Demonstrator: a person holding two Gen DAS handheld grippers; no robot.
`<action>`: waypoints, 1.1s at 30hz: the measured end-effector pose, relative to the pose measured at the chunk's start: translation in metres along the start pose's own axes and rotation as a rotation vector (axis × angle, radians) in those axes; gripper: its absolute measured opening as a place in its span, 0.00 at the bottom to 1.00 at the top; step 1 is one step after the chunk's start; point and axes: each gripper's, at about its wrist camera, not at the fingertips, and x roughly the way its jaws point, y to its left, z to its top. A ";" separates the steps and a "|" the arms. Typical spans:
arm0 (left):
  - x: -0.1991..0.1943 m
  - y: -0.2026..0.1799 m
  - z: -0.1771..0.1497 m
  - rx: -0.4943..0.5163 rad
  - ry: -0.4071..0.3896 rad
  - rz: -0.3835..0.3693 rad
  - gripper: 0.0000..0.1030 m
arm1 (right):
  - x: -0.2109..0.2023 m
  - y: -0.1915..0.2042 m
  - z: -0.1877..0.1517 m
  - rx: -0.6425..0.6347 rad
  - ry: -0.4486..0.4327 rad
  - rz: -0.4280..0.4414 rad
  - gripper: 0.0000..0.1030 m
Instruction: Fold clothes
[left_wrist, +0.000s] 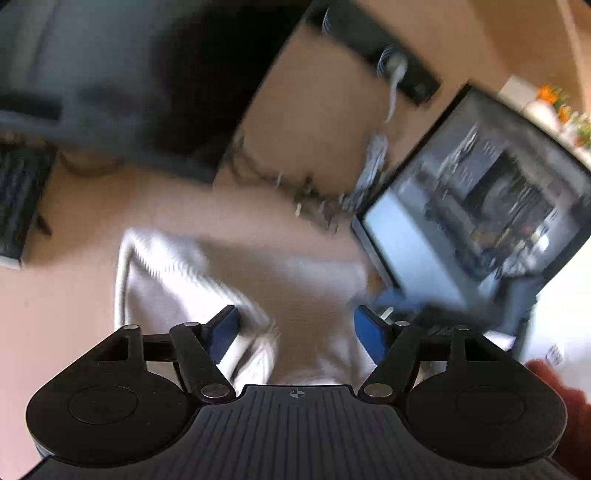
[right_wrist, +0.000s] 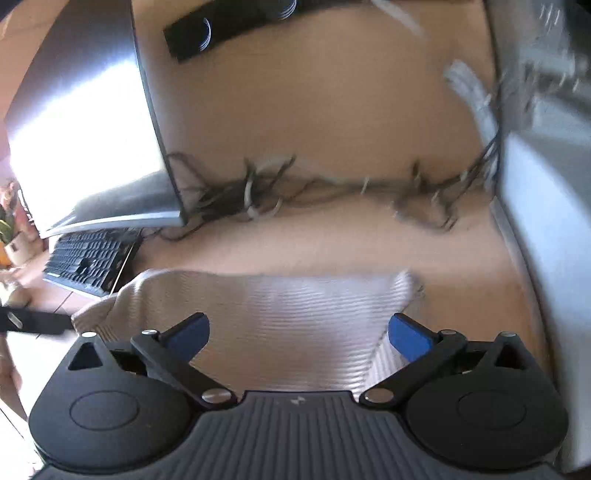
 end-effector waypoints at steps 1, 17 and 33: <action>-0.004 -0.001 0.004 -0.007 -0.027 -0.025 0.87 | 0.007 -0.005 -0.003 0.029 0.029 0.009 1.00; 0.088 0.037 -0.027 -0.157 0.314 -0.057 1.00 | 0.002 -0.028 -0.029 0.184 0.052 0.068 1.00; 0.131 0.039 0.033 -0.078 0.267 0.024 1.00 | -0.053 0.061 -0.065 0.051 0.157 0.000 1.00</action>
